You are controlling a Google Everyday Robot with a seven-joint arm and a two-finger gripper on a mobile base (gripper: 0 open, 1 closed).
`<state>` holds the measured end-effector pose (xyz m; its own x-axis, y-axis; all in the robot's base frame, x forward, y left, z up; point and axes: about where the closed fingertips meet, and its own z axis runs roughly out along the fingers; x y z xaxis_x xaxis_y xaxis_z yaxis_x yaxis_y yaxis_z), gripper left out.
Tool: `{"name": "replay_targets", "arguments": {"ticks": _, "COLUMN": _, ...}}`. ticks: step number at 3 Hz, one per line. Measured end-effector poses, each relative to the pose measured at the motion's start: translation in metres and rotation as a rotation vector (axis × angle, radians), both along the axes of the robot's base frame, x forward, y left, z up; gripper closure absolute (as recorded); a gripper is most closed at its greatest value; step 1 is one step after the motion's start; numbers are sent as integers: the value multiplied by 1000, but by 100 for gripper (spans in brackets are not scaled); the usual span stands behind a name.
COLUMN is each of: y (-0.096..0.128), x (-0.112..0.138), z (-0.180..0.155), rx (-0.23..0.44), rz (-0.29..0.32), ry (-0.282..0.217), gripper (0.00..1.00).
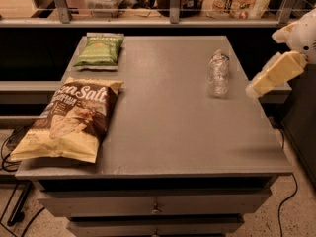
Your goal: Move water bottle near green jalapeno chip bag
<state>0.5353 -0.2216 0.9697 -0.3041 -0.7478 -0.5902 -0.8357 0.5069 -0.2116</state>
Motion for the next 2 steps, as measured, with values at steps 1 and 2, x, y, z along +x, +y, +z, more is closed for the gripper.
{"name": "replay_targets", "arguments": {"ticks": 1, "y": -5, "x": 42, "z": -27, "rx": 132, "rz": -99, "ry": 51, "gripper": 0}}
{"name": "replay_targets", "arguments": {"ticks": 2, "y": 1, "x": 69, "z": -47, "rx": 192, "rz": -167, "ry": 91, "gripper": 0}}
